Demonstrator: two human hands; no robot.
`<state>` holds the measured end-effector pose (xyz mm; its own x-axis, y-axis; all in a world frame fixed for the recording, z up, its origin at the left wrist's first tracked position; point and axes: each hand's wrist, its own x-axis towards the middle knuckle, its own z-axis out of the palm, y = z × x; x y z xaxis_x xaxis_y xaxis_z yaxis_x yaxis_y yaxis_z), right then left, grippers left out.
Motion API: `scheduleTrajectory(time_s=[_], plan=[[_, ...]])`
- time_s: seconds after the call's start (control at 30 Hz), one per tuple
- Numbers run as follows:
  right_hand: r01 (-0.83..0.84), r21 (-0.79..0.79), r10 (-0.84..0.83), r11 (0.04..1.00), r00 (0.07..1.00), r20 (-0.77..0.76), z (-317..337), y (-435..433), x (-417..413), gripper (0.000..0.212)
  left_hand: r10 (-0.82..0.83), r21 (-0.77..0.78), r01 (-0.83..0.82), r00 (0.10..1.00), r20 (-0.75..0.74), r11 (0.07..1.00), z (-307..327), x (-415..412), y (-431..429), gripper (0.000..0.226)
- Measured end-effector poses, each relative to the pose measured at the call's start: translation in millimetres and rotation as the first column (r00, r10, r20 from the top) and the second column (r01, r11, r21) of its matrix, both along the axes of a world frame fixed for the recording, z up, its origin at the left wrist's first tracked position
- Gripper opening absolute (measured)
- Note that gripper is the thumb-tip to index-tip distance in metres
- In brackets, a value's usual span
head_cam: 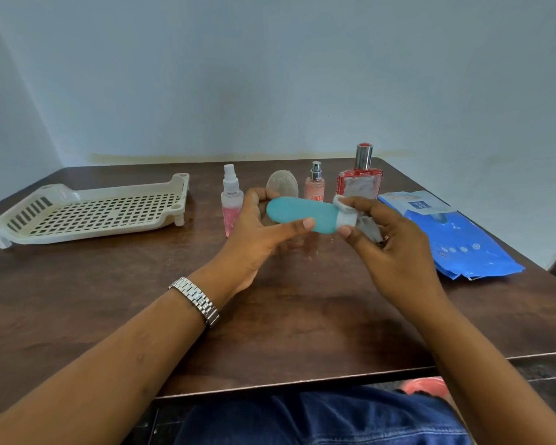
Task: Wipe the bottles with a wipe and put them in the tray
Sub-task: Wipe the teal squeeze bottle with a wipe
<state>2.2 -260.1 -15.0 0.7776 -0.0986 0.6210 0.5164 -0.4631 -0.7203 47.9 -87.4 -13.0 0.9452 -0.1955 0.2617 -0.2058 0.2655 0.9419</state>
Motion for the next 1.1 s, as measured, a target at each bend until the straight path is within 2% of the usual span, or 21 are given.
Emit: scheduleTrajectory(time_s=[0.07,0.17,0.27,0.33,0.47,0.6,0.7,0.83,0.93,1.0,1.1], plan=[[-0.021,0.05,0.022,0.999,1.0,-0.011,1.4,-5.6,1.3,0.031,0.053,0.222,-0.068,0.996,0.071,0.973,-1.6,0.5,1.7,0.064],[-0.048,0.102,0.047,0.994,0.999,0.012,2.9,-11.4,0.0,0.029,0.075,0.572,-0.239,0.953,0.295,0.785,-2.7,-0.1,6.3,0.062],[-0.029,0.076,0.023,0.997,0.997,0.076,2.3,-12.9,-0.4,0.024,-0.059,0.716,-0.305,0.899,0.434,0.628,-5.2,-2.7,7.8,0.066],[-0.016,0.041,0.01,0.999,0.99,0.141,2.5,-11.1,-0.5,0.022,-0.124,0.733,-0.313,0.872,0.474,0.604,-9.6,-3.9,5.8,0.059],[0.026,0.004,-0.026,1.0,0.976,0.215,2.1,-7.7,-1.9,0.021,-0.168,0.725,-0.303,0.85,0.499,0.618,-13.3,-5.0,3.3,0.05],[-0.001,0.031,-0.002,1.0,0.995,0.104,5.3,-5.8,-0.4,0.025,-0.17,0.718,-0.288,0.854,0.492,0.633,-13.8,-7.4,2.3,0.047],[0.006,-0.098,-0.005,0.995,1.0,0.017,7.1,-7.3,2.3,0.033,-0.154,0.724,-0.332,0.843,0.515,0.604,-14.1,-8.3,2.5,0.043],[0.046,-0.155,-0.051,0.987,0.998,-0.024,9.0,-9.1,3.3,0.034,-0.154,0.738,-0.425,0.805,0.573,0.524,-13.1,-11.2,2.6,0.052],[0.142,-0.167,-0.14,0.976,0.99,0.026,12.3,-9.4,2.4,0.027,-0.143,0.729,-0.507,0.768,0.624,0.459,-13.6,-12.5,1.6,0.057],[0.186,-0.144,-0.179,0.972,0.982,0.064,12.7,-8.8,1.4,0.019,-0.136,0.719,-0.536,0.752,0.645,0.442,-13.7,-12.7,1.1,0.06],[0.161,-0.084,-0.156,0.983,0.985,0.067,11.0,-8.0,0.4,0.016,-0.136,0.716,-0.54,0.749,0.648,0.443,-14.6,-12.8,0.2,0.063]])
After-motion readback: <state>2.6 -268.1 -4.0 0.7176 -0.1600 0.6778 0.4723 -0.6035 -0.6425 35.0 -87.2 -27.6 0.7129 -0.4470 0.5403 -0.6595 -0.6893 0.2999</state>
